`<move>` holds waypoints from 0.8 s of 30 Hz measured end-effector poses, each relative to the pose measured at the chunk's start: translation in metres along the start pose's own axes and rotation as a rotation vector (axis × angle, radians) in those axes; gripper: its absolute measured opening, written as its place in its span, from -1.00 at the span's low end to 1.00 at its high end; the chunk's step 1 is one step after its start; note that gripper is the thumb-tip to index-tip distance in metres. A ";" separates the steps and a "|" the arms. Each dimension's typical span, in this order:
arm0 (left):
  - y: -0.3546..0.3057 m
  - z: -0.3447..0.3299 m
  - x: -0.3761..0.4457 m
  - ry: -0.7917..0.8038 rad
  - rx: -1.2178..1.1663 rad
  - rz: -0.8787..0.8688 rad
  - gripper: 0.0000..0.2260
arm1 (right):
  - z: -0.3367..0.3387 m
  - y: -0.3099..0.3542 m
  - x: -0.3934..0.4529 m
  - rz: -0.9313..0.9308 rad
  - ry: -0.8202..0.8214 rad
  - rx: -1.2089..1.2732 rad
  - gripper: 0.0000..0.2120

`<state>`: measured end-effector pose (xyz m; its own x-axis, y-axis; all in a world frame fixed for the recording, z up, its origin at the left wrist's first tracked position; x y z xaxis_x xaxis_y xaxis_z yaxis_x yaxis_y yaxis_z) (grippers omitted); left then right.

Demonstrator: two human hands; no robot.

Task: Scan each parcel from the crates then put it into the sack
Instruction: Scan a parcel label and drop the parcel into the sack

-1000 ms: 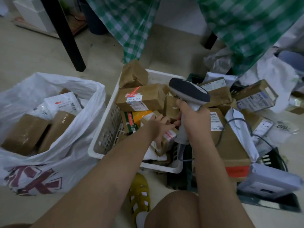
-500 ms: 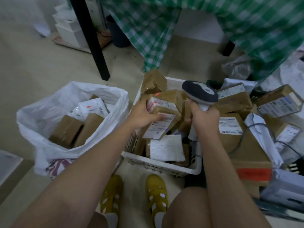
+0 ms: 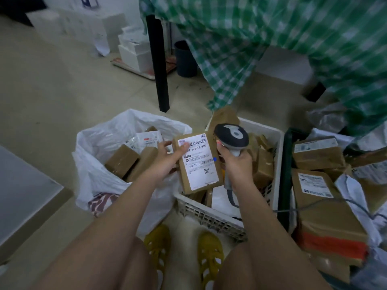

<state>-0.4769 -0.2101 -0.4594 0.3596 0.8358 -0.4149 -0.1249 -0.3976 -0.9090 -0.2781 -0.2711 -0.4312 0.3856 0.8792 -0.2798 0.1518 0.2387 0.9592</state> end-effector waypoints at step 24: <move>0.027 0.045 0.011 -0.065 -0.066 -0.078 -0.09 | -0.021 -0.003 -0.031 -0.034 0.382 -0.358 -0.75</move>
<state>-0.5182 -0.1942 -0.4907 0.3048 0.8872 -0.3463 -0.0367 -0.3524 -0.9351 -0.3093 -0.2903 -0.4249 0.0165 0.9403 -0.3398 -0.1880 0.3367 0.9226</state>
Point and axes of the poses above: each hand's wrist, its own x-axis towards the middle knuckle, its own z-axis out of the back of the hand, y = z × x, the point moved 7 cm from there along x, towards the middle knuckle, and after that the axes turned 10 degrees about y, right-handed, at the moved point
